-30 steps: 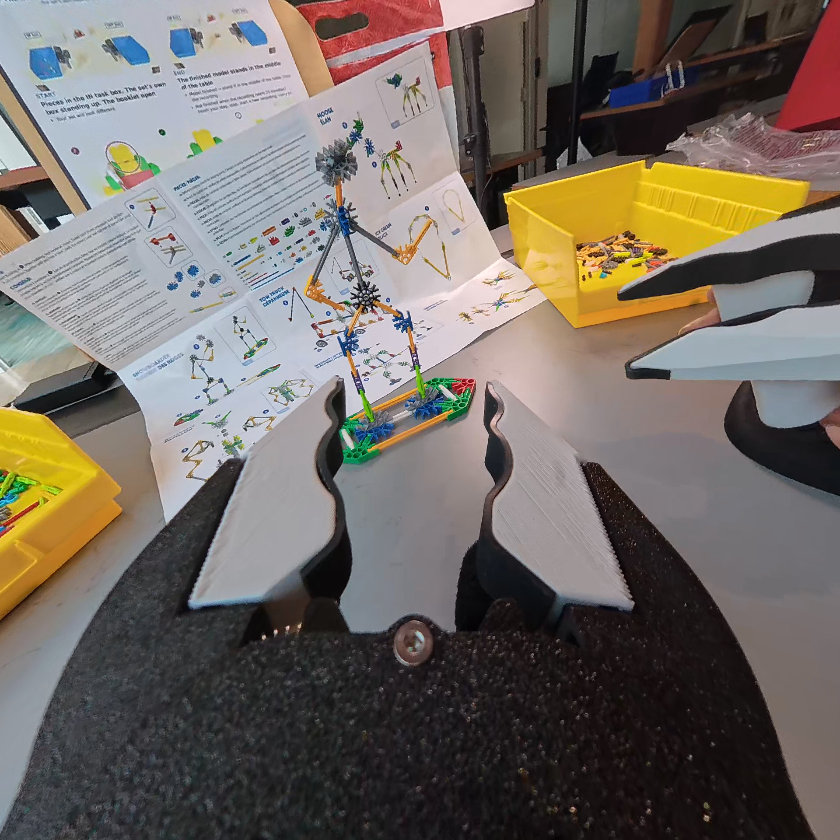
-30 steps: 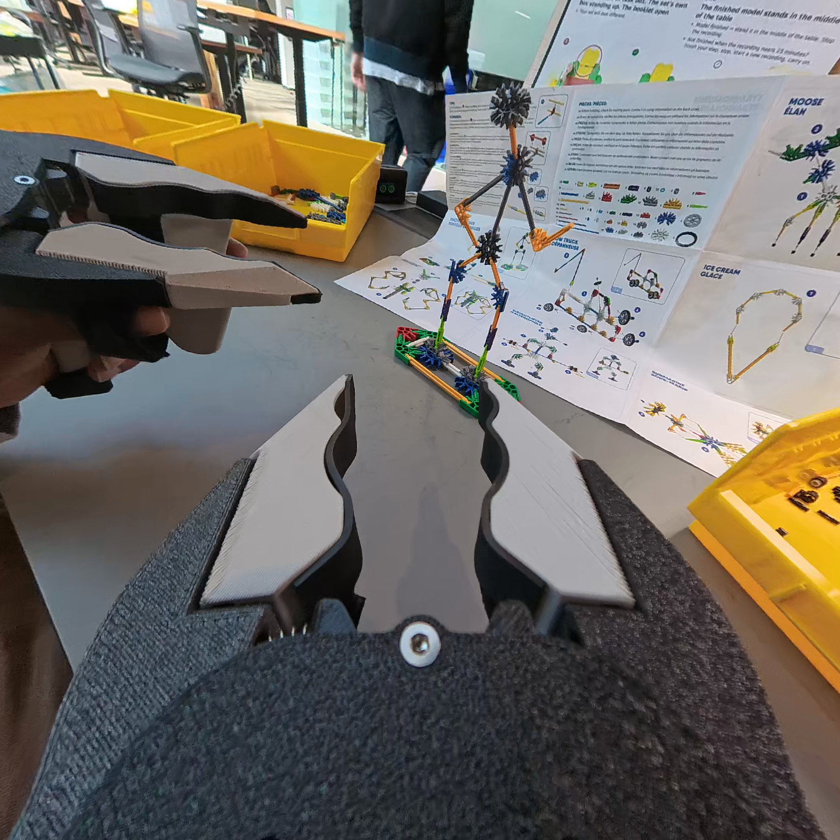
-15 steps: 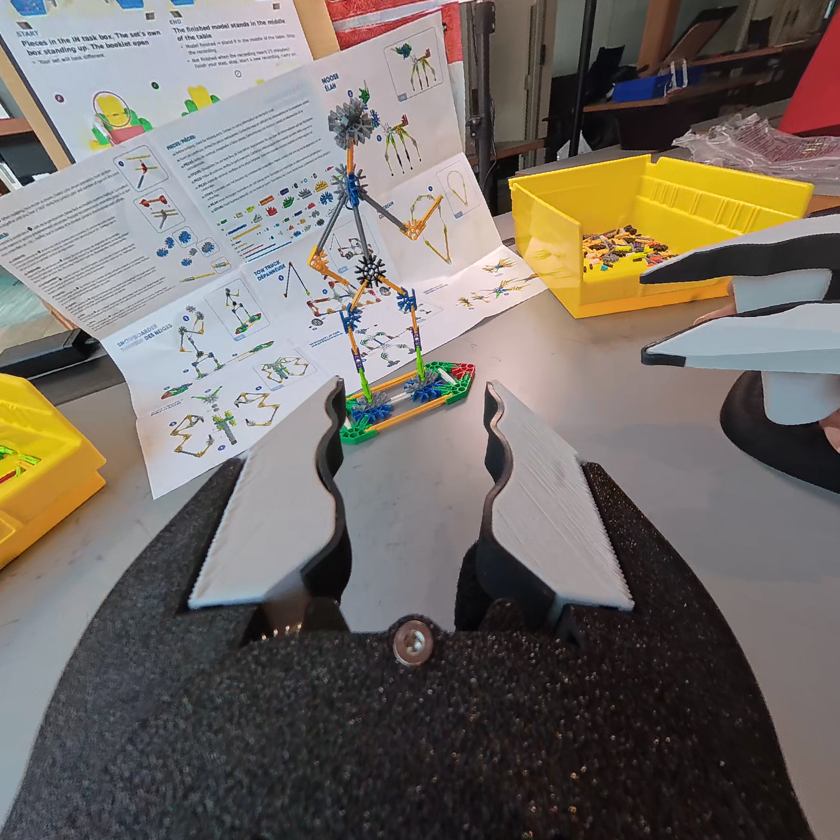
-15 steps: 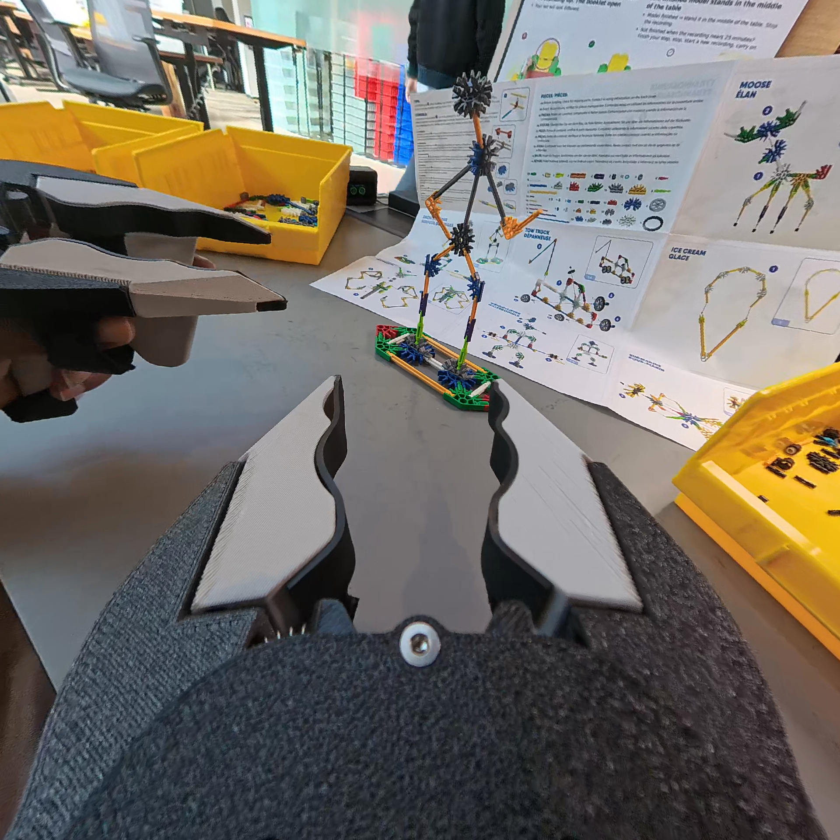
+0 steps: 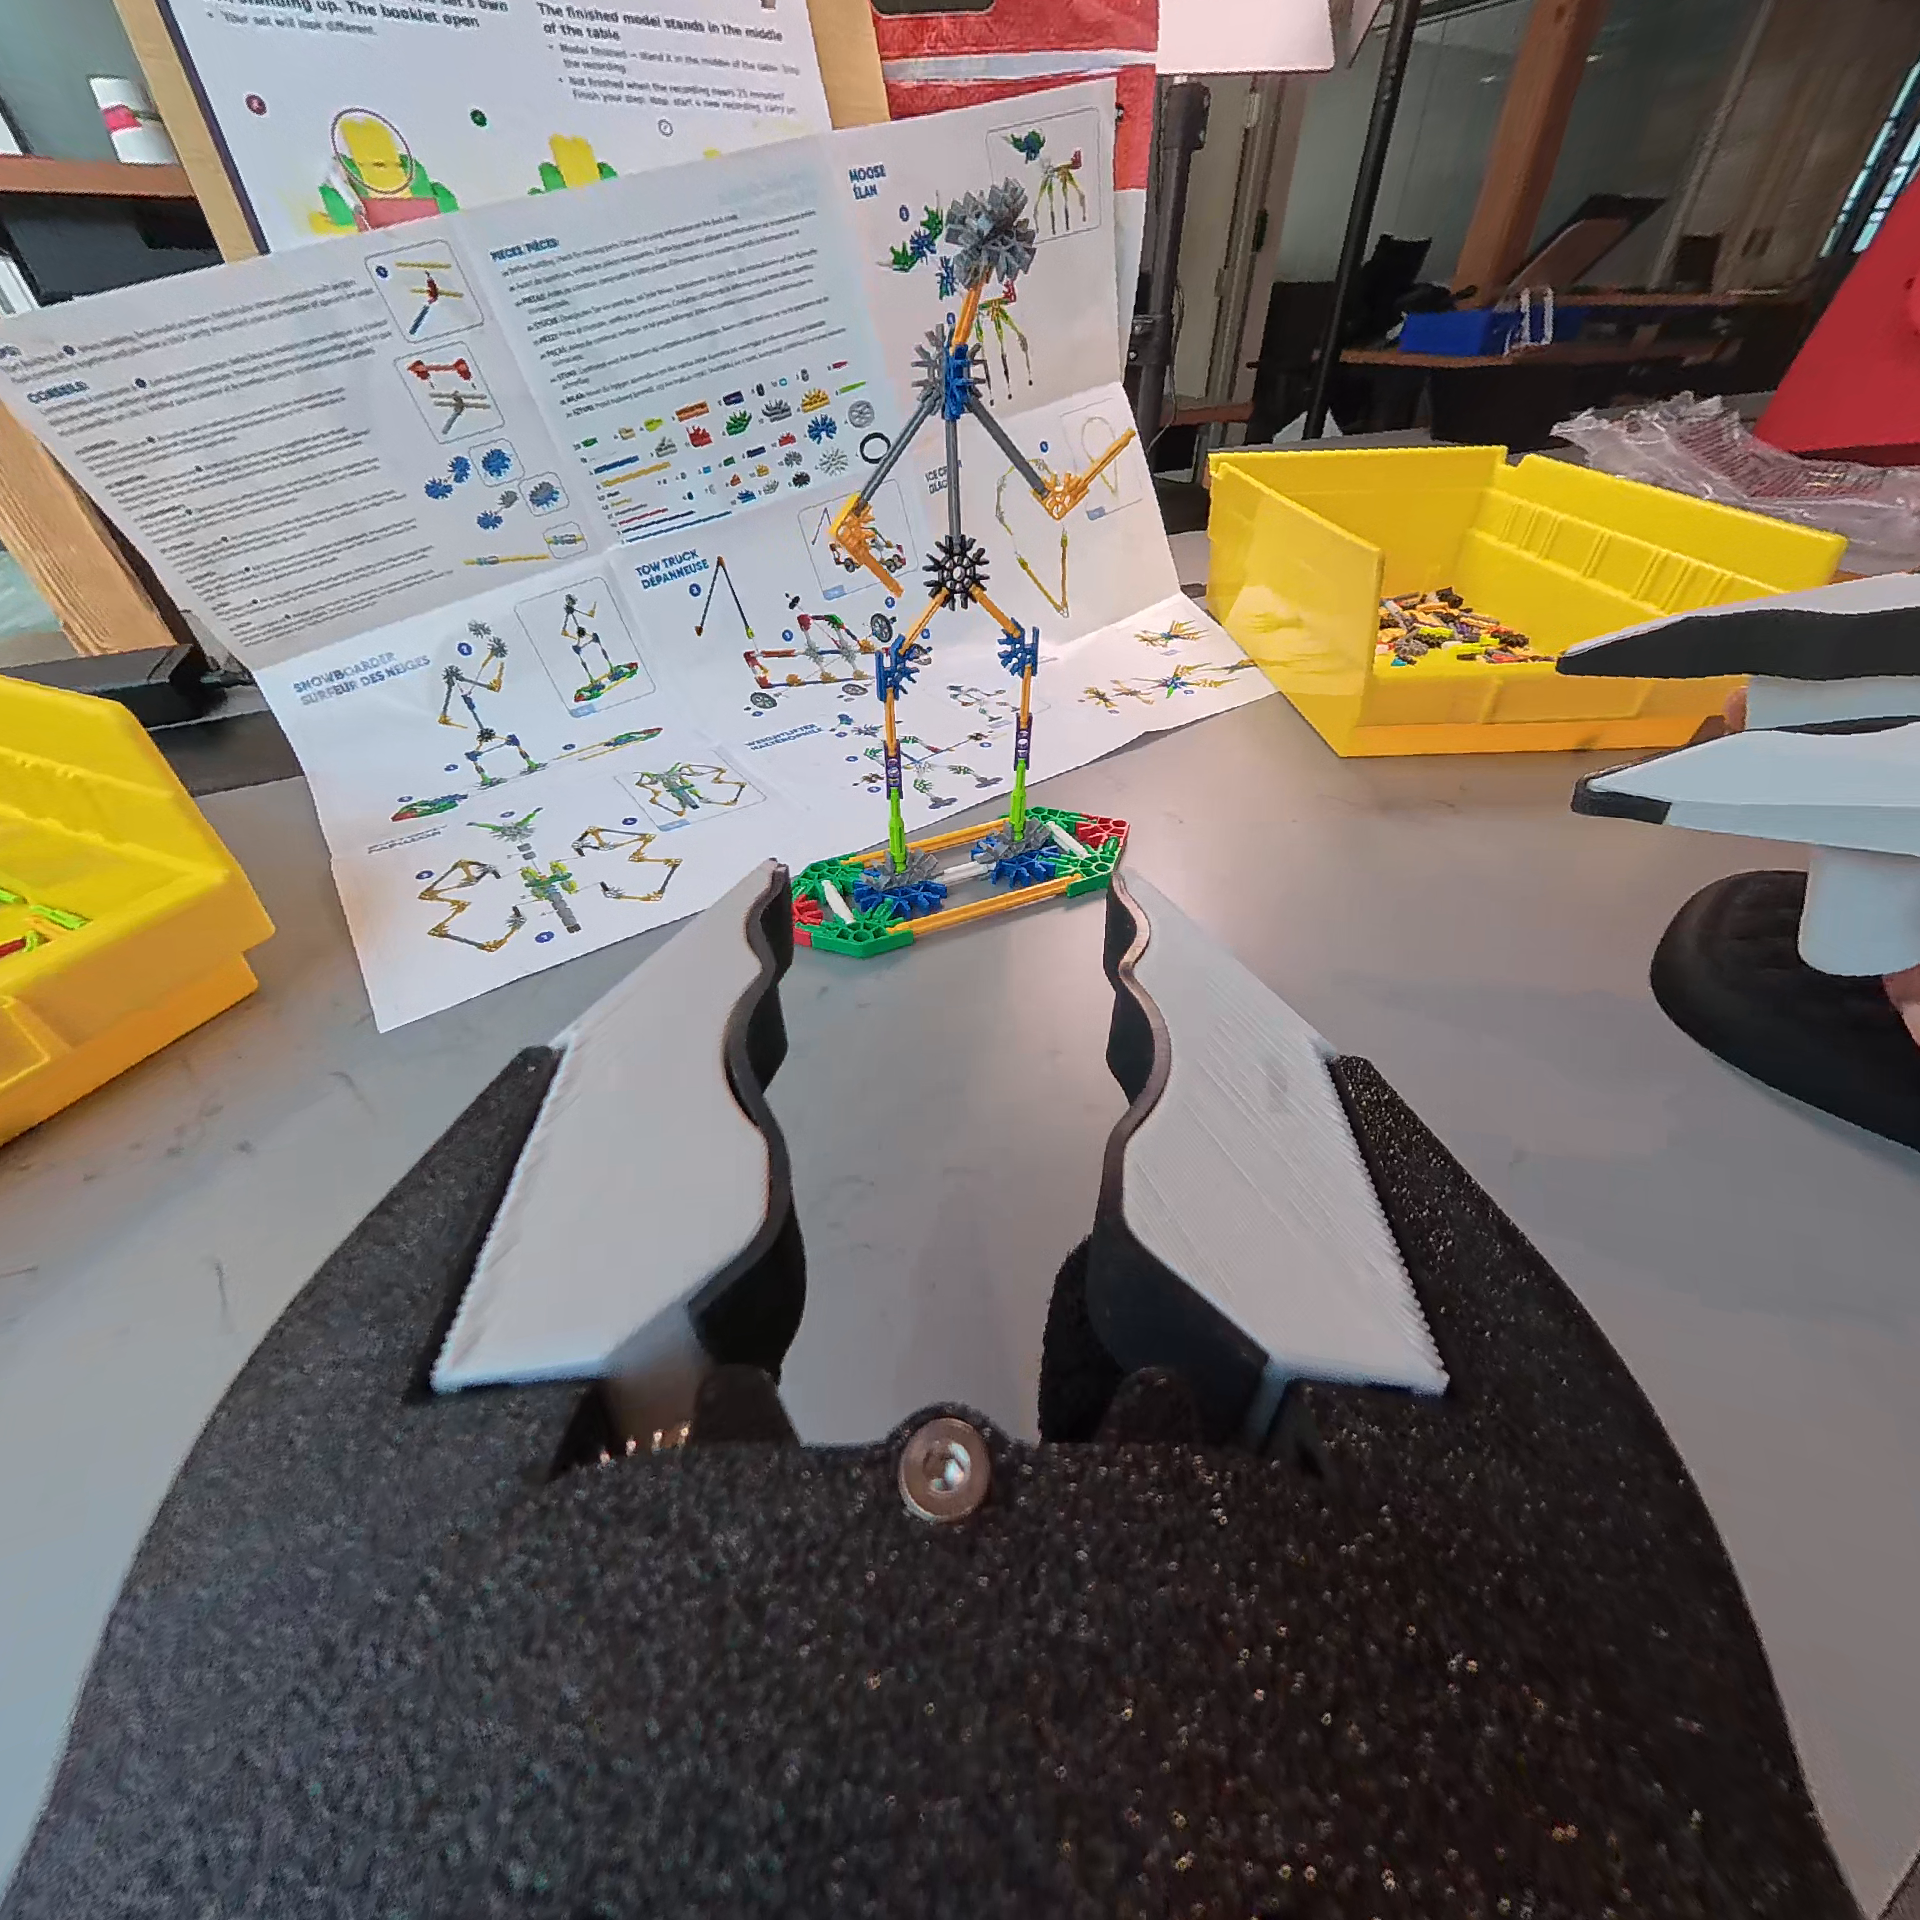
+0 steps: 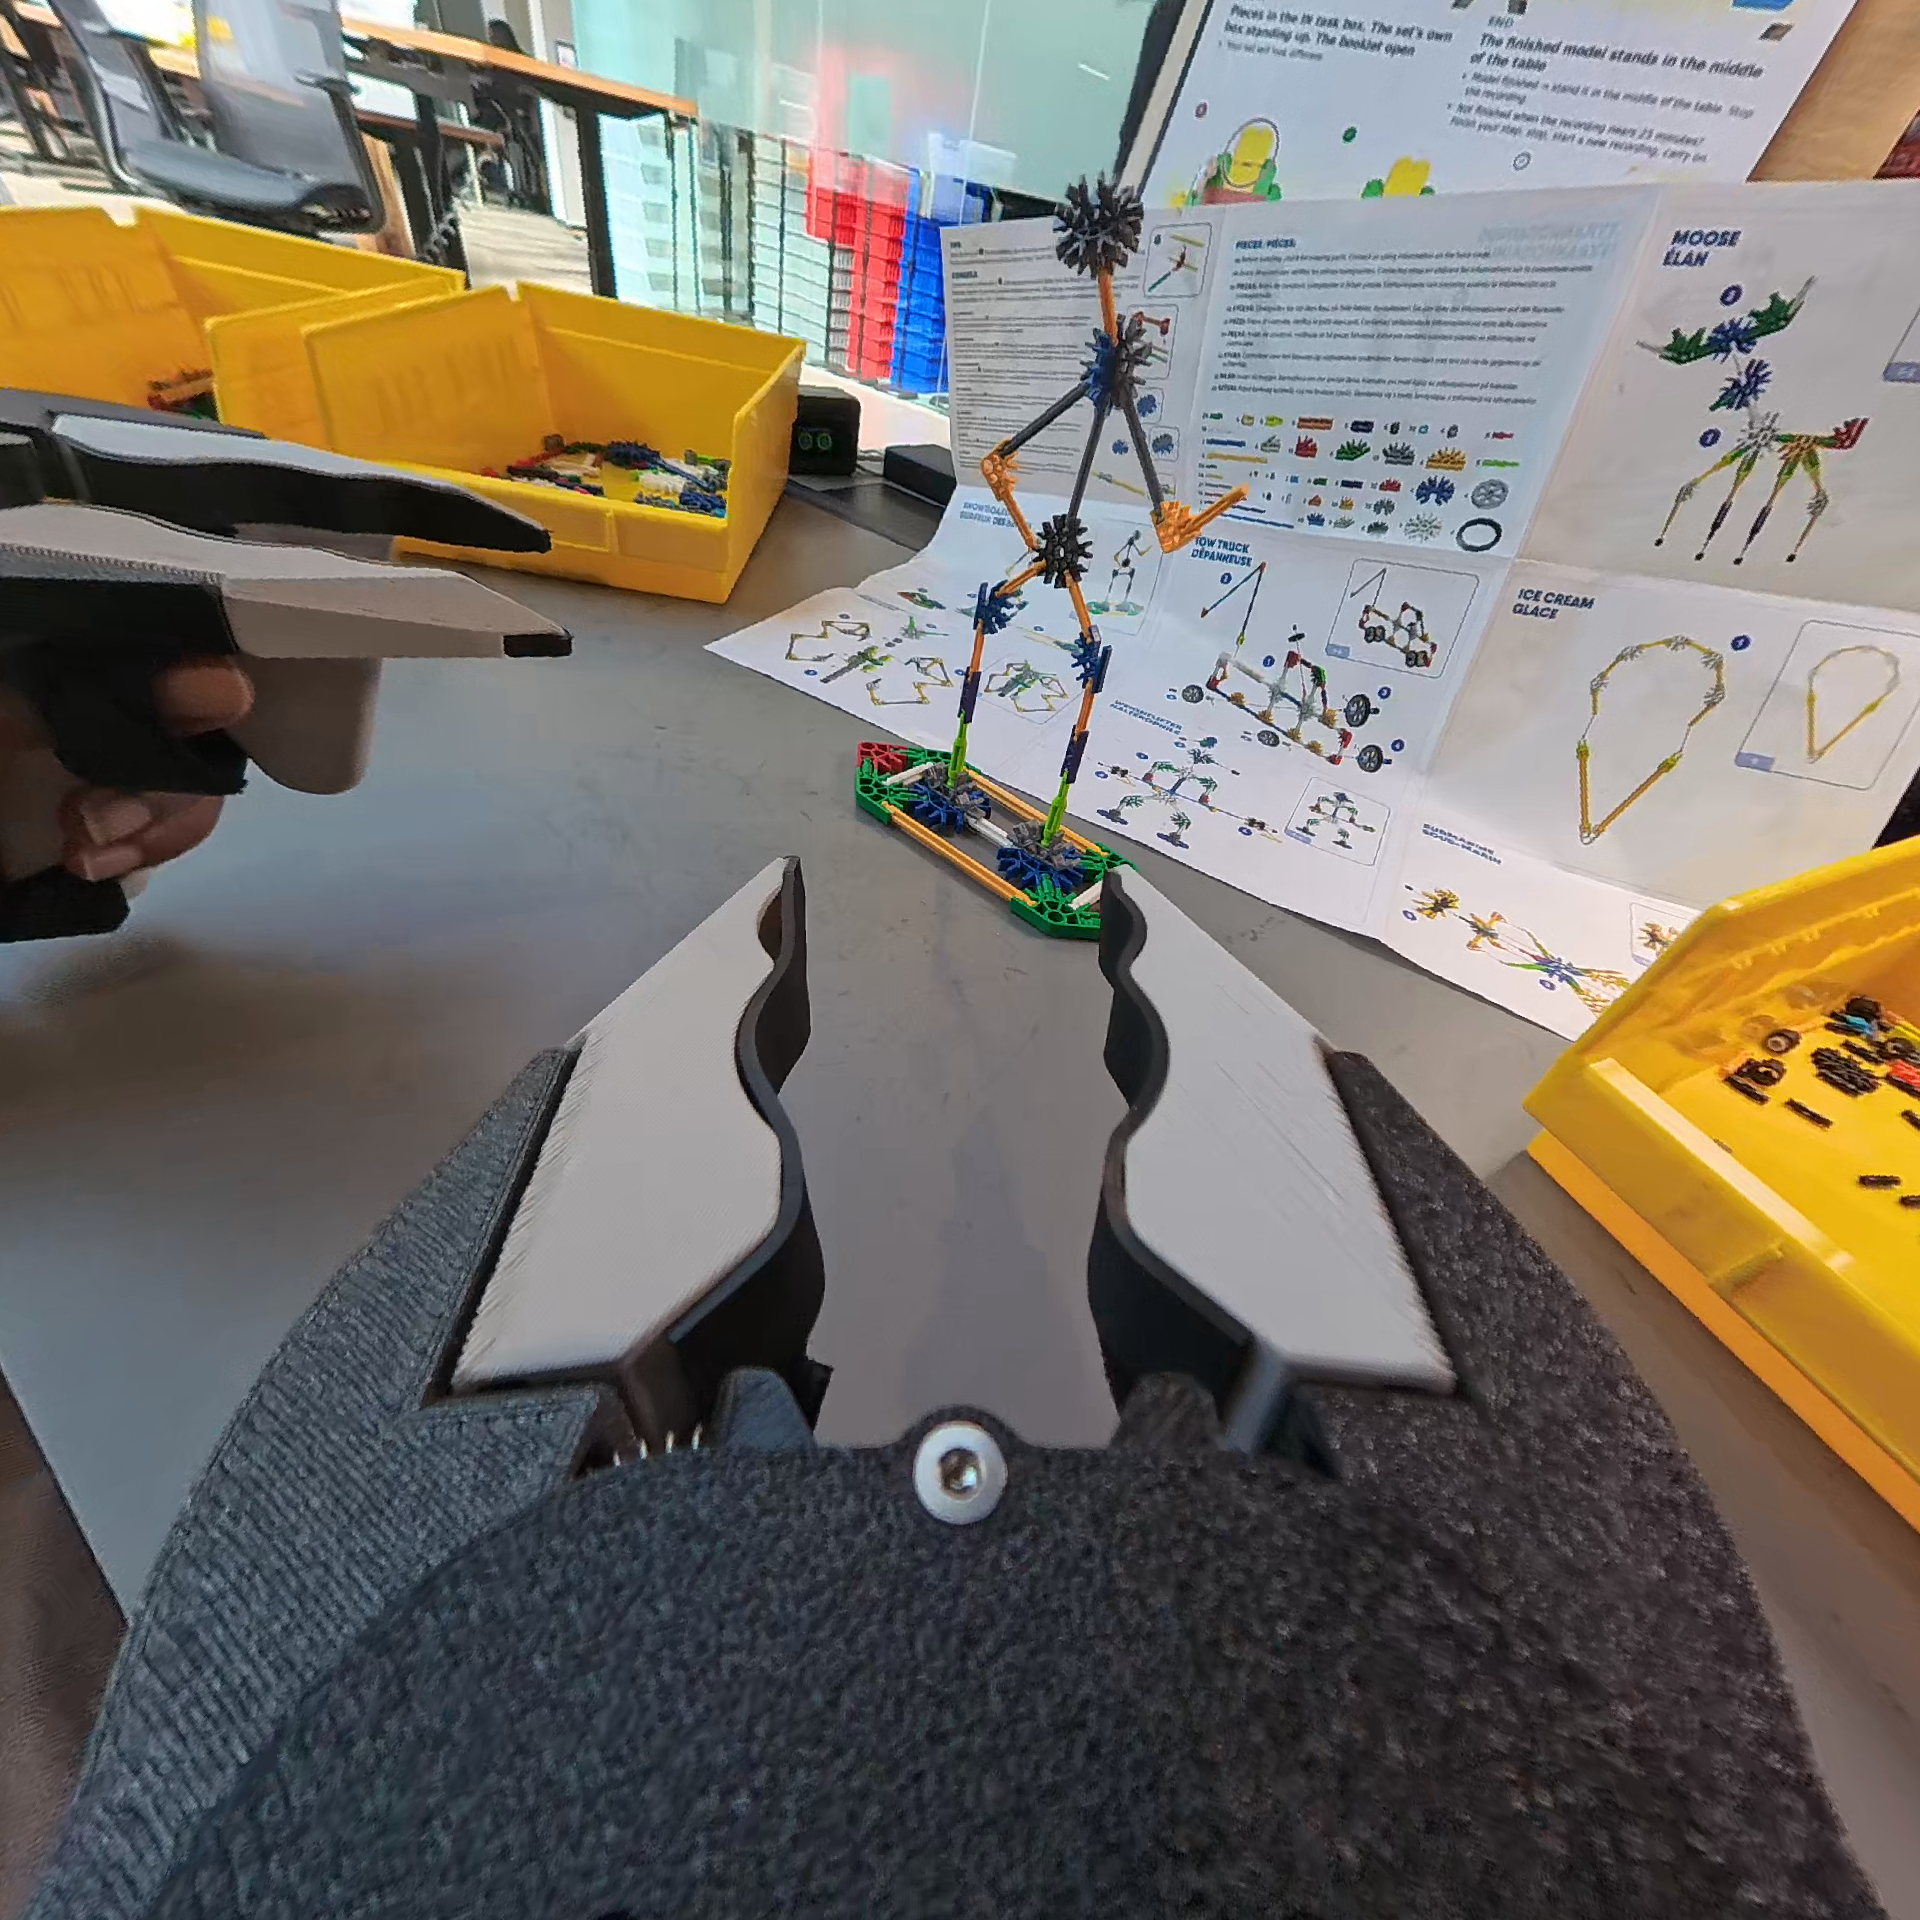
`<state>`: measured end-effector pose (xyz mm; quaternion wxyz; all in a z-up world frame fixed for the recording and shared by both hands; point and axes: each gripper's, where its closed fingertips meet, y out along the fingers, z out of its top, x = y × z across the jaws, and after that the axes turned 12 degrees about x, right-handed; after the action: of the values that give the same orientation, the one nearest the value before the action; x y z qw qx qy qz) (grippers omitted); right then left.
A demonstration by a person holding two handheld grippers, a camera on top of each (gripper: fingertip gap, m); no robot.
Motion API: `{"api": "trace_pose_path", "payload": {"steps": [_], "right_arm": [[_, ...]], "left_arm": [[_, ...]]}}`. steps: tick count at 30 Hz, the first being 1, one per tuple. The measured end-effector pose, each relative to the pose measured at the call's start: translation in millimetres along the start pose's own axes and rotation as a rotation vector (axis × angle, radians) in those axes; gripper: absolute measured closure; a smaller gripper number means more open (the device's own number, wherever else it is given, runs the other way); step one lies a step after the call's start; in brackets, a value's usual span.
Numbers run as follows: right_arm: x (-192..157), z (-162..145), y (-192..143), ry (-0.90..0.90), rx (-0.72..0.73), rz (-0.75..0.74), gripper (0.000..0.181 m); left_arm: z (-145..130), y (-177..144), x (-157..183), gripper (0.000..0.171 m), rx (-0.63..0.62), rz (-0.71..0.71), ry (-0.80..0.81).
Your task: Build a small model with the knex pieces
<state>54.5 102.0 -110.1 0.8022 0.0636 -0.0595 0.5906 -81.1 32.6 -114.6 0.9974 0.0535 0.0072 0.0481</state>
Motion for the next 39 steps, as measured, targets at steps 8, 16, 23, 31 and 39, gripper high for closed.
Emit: {"api": "trace_pose_path", "payload": {"steps": [8, 16, 23, 31, 39], "right_arm": [[-2, 0, 1, -0.036, 0.005, -0.013, 0.124], [-8, -2, 1, -0.026, -0.001, 0.011, 0.126], [-11, -2, 5, -0.016, 0.014, 0.007, 0.128], [-15, 12, -6, 0.035, 0.038, 0.005, 0.130], [-23, 11, -4, 0.046, 0.041, 0.022, 0.136]], "left_arm": [[1, -5, -1, 0.114, 0.006, -0.017, -0.057], [-2, -8, -1, 0.117, 0.007, -0.016, -0.045], [-1, -10, -4, 0.118, 0.011, -0.020, -0.042], [-6, -10, -3, 0.120, -0.011, -0.013, -0.030], [-11, -7, 4, 0.123, -0.034, -0.039, -0.030]]}}
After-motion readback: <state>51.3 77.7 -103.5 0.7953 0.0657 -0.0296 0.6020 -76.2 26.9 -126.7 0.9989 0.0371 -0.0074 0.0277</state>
